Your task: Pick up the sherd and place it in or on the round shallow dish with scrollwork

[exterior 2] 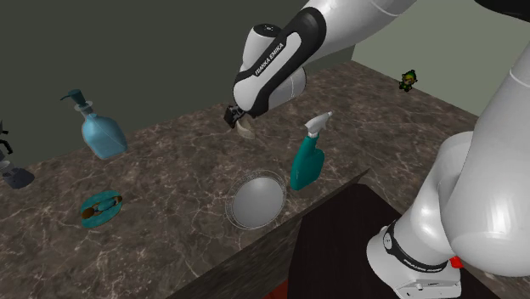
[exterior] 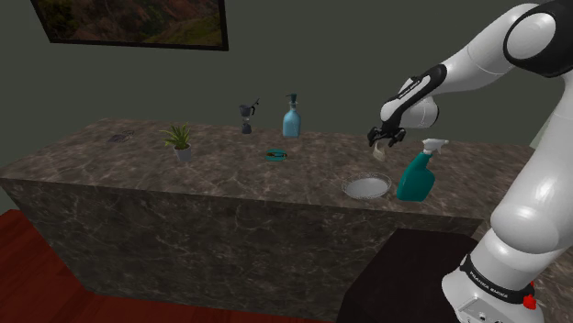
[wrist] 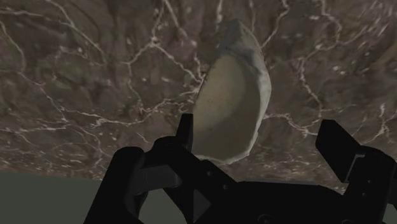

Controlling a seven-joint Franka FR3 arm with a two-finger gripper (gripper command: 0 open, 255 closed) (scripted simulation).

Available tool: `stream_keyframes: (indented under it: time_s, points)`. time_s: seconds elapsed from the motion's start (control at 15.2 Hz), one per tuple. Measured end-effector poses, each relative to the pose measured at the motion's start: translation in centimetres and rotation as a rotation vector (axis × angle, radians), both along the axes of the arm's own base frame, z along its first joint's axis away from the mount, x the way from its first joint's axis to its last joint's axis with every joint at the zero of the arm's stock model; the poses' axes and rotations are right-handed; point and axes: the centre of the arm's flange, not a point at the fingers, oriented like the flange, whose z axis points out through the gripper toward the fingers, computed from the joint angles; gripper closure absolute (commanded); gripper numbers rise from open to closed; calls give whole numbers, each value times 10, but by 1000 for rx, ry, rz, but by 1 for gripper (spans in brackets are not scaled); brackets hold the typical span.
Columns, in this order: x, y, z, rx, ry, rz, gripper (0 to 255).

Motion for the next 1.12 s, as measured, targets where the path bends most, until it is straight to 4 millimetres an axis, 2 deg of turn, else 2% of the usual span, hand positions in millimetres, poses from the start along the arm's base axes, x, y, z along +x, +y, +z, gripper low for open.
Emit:
stream_keyframes:
  time_s: [0.07, 0.13, 0.73, 0.79, 1.12]
  points:
    - [0, 0, 0, 0, 0, 0, 0]
    - [0, 0, 0, 0, 0, 0, 255]
    - [1, 0, 0, 0, -1, 1, 255]
    - [1, 0, 1, -1, -2, 1, 0]
    - [-19, 3, -3, 28, 24, -54, 0]
